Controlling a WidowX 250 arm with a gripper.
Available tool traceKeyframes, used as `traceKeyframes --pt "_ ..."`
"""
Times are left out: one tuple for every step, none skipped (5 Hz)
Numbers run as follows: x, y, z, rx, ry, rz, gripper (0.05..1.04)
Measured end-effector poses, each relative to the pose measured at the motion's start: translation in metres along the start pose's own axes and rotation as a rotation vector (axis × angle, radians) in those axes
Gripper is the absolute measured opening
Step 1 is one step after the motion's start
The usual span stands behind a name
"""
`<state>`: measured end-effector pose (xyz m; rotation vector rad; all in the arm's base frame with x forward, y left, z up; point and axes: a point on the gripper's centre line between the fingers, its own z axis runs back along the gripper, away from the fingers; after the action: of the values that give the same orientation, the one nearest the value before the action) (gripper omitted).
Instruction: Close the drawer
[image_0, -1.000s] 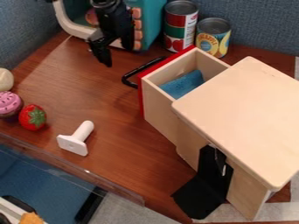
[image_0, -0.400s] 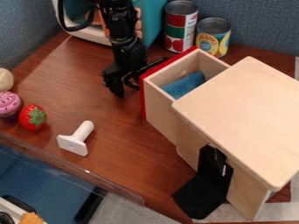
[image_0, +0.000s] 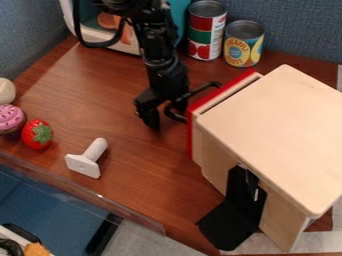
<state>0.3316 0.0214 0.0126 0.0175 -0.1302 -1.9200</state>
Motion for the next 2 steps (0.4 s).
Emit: traceKeyframes --pt "0.0160 0.0013 0.0017 -0.005 -0.023 -0.008 1.000" --pt "0.0235 0.0025 0.0007 -0.009 -0.037 -0.003 1.001"
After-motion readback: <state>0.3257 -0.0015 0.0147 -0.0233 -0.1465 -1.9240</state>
